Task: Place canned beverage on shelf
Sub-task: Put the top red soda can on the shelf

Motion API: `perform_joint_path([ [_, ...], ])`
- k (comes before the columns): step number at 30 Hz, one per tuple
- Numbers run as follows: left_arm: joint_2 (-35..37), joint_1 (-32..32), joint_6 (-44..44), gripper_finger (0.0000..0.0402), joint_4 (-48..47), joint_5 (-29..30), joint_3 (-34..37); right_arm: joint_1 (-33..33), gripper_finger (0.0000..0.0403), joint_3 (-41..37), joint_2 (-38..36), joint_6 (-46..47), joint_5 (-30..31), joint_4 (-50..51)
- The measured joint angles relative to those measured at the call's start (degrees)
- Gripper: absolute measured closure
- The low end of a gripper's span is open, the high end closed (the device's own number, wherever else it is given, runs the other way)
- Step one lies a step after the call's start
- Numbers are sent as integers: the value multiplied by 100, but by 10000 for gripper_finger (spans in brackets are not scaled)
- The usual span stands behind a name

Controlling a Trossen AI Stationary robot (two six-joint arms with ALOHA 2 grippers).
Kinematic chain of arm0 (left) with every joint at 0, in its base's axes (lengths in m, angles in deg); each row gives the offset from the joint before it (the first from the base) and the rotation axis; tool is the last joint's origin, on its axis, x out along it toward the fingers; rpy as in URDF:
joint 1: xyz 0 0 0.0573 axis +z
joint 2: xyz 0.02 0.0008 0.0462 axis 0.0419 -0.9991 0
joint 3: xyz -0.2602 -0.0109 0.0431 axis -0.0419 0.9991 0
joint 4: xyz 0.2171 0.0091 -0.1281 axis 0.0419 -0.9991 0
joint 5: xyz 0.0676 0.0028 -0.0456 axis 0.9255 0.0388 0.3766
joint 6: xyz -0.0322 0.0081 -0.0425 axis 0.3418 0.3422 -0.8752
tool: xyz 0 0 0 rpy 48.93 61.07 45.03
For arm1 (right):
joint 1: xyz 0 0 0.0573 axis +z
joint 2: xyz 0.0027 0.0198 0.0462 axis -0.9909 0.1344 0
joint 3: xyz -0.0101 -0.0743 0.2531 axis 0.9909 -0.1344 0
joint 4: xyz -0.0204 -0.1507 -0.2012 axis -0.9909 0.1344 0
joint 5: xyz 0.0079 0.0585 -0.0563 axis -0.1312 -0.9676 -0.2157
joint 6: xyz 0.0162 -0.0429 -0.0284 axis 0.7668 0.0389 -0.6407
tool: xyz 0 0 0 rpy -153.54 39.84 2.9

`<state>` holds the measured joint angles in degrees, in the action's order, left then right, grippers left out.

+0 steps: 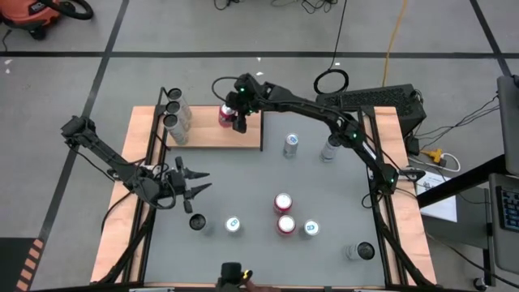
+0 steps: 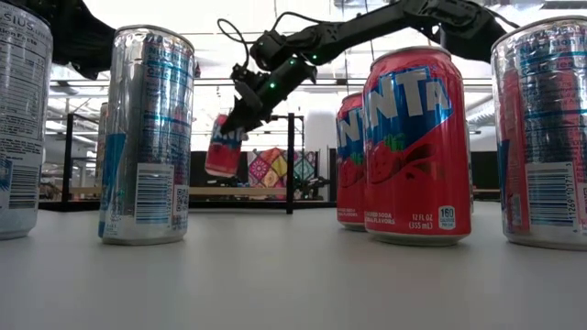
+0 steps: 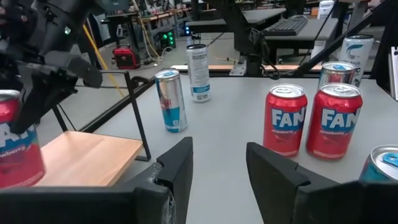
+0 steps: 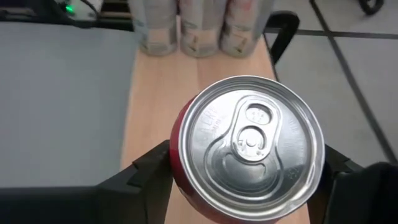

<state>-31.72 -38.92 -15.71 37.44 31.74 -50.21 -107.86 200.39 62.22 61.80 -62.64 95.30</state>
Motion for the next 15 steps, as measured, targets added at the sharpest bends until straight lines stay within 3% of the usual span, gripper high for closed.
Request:
perform_joint_path([
  [15,0,28,16,252,7,179,0,-20,166,2,38,89,6,159],
])
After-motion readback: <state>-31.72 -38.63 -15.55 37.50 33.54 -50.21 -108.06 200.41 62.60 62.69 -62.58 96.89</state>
